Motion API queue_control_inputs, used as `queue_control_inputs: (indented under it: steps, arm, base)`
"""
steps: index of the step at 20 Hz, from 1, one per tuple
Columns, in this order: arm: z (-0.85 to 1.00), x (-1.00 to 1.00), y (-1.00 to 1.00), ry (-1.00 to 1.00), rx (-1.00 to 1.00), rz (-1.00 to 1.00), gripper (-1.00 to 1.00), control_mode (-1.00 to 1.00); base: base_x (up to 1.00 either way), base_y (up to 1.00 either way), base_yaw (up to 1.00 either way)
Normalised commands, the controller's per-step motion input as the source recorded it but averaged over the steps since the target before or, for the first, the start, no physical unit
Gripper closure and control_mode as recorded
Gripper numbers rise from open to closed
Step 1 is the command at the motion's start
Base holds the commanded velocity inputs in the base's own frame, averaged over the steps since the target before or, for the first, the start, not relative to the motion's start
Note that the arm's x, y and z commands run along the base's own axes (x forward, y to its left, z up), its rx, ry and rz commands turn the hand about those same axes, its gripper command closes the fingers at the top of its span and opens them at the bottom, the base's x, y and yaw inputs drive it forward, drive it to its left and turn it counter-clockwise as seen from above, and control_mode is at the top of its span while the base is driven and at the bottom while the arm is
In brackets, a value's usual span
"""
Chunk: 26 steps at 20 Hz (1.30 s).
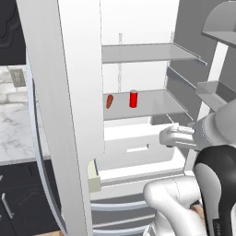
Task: Place the mayonnaise and ketchup from the counter to the top shelf of the fridge. If the existing items in the fridge are on the top shelf, move them to other shelves.
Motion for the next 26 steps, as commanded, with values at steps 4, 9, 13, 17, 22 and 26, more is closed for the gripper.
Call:
queue_control_inputs:
  steps: [4, 9, 13, 17, 22, 26]
  arm:
    - [0.00, 0.00, 0.00, 0.00, 0.00, 0.00, -1.00, -1.00]
    - [0.00, -0.40, 0.01, 0.00, 0.00, 0.02, -1.00, -1.00]
    - [0.00, 0.00, 0.00, 0.00, 0.00, 0.00, -1.00, 1.00]
    - [0.00, 0.00, 0.00, 0.00, 0.00, 0.00, -1.00, 1.00]
    - [0.00, 0.00, 0.00, 0.00, 0.00, 0.00, -1.00, 1.00]
    - [0.00, 0.00, 0.00, 0.00, 0.00, 0.00, -1.00, 1.00]
  base:
    - [0.00, 0.00, 0.00]
    - [0.00, 0.00, 0.00]
    - [-0.96, 0.16, 0.10]
    - [-0.98, 0.37, 0.14]
    - [-0.35, 0.90, 0.18]
    - [-0.02, 1.00, 0.18]
